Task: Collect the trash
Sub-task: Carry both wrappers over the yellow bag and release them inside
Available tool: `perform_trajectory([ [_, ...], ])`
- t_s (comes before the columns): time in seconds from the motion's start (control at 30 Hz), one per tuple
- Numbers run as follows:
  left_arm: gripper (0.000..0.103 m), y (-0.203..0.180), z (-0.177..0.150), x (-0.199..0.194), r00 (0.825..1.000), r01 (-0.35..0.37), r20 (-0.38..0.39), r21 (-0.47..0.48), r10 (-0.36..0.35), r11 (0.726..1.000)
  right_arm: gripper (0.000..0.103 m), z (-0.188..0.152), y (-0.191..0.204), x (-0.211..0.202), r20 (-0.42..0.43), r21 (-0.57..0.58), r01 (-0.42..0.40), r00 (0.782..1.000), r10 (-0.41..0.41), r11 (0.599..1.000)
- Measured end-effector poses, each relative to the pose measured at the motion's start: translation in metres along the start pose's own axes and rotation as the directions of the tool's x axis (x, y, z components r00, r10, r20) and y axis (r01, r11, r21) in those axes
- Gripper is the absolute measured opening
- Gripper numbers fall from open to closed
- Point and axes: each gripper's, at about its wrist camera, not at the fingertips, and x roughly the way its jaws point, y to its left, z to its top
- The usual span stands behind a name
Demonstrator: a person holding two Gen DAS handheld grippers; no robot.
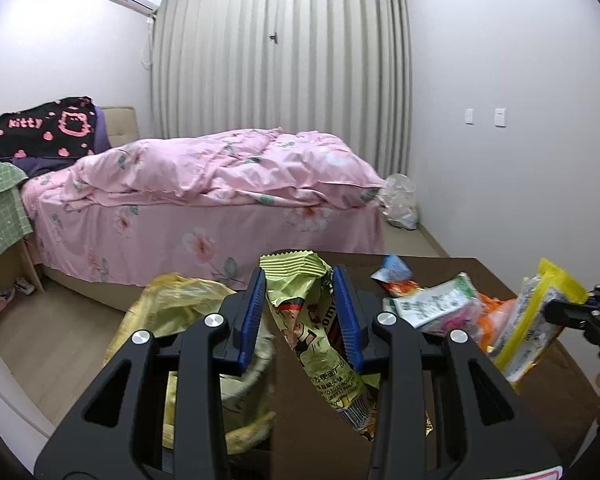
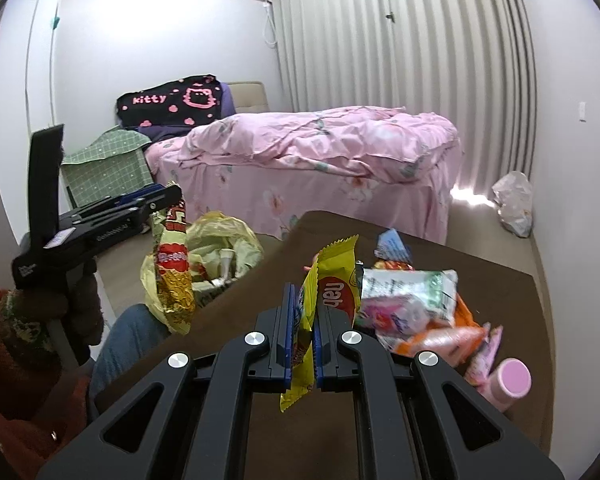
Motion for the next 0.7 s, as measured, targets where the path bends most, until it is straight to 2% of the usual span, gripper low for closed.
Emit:
perform_trajectory([
  [0.13, 0.033, 0.028, 0.008, 0.006, 0.996, -0.09, 0.025, -0.026, 0.09, 0.996, 0.008, 0.016, 0.011, 0.012, 0.017, -0.032, -0.047, 0.999, 0.048, 0.998],
  [0.3, 0.033, 0.068, 0.007, 0.014, 0.978, -0.204, 0.025, -0.086, 0.207, 0.975, 0.008, 0.025, 0.024, 0.037, 0.0, -0.067, -0.105, 0.994, 0.105, 0.992],
  [0.43, 0.033, 0.096, -0.008, 0.03, 0.957, -0.287, 0.006, -0.129, 0.291, 0.949, 0.008, 0.032, 0.029, 0.065, -0.023, -0.105, -0.13, 0.991, 0.129, 0.986],
  [0.63, 0.033, 0.116, -0.027, 0.071, 0.9, -0.43, 0.013, -0.135, 0.435, 0.893, 0.008, 0.056, 0.03, 0.11, -0.031, -0.142, -0.19, 0.982, 0.188, 0.971],
  [0.7, 0.034, 0.121, -0.036, 0.093, 0.899, -0.437, -0.019, -0.122, 0.438, 0.891, 0.008, 0.063, 0.03, 0.127, -0.045, -0.138, -0.218, 0.976, 0.214, 0.966],
])
